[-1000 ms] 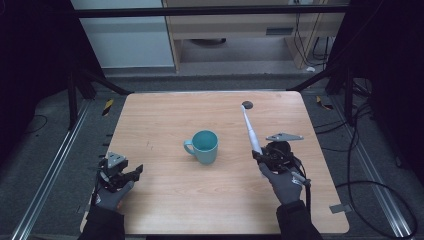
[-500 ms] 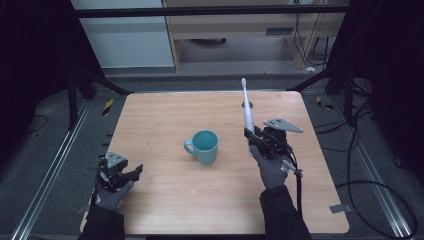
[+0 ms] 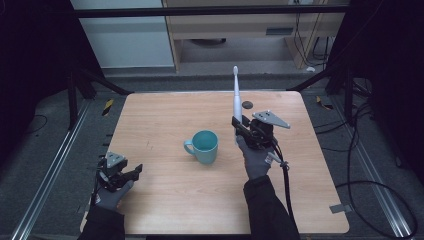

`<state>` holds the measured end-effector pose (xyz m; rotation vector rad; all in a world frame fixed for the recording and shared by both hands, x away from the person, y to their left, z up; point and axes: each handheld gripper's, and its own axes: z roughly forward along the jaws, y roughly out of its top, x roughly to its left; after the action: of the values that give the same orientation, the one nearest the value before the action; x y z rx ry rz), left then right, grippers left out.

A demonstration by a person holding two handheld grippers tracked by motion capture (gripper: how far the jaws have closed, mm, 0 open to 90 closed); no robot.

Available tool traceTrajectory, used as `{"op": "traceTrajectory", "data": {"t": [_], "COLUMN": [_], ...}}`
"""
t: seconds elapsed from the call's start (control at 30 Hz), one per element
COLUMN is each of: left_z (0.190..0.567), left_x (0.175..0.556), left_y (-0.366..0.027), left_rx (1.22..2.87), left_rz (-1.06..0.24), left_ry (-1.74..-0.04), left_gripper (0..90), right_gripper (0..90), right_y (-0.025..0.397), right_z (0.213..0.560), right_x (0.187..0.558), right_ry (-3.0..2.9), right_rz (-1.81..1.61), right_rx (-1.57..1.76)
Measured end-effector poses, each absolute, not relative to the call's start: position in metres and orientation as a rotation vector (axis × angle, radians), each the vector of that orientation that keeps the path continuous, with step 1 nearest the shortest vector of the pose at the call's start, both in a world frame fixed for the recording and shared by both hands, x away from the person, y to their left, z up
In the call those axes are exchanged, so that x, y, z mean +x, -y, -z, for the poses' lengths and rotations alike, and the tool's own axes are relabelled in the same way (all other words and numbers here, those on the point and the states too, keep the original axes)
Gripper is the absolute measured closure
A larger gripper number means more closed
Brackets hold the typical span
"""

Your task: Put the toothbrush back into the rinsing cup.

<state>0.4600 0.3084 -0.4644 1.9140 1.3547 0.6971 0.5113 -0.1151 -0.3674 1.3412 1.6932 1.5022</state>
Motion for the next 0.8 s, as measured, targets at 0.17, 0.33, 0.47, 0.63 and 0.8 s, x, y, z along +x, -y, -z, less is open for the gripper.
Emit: {"op": "traceTrajectory", "data": {"t": [0.17, 0.33, 0.47, 0.63, 0.8], "left_z": [0.464, 0.464, 0.464, 0.464, 0.464], "left_x": [0.460, 0.460, 0.460, 0.460, 0.460], "left_y": [-0.309, -0.309, -0.309, -0.309, -0.309], "left_rx": [1.914, 1.910, 1.907, 1.907, 1.908], "left_rz": [-0.698, -0.697, -0.696, -0.696, -0.696], "left_ry": [-1.355, -1.356, -1.356, -1.355, -1.355], "left_gripper": [38.0, 38.0, 38.1, 38.0, 38.0], "right_gripper": [66.3, 66.3, 66.3, 66.3, 66.3], "right_y": [0.104, 0.088, 0.076, 0.064, 0.057], "right_z": [0.365, 0.364, 0.367, 0.373, 0.377], "right_x": [0.516, 0.522, 0.527, 0.532, 0.534], "right_ry": [-1.671, -1.662, -1.667, -1.658, -1.648], "right_rz": [-1.540, -1.570, -1.576, -1.591, -1.600], "right_rx": [1.331, 1.320, 1.314, 1.315, 1.320]}}
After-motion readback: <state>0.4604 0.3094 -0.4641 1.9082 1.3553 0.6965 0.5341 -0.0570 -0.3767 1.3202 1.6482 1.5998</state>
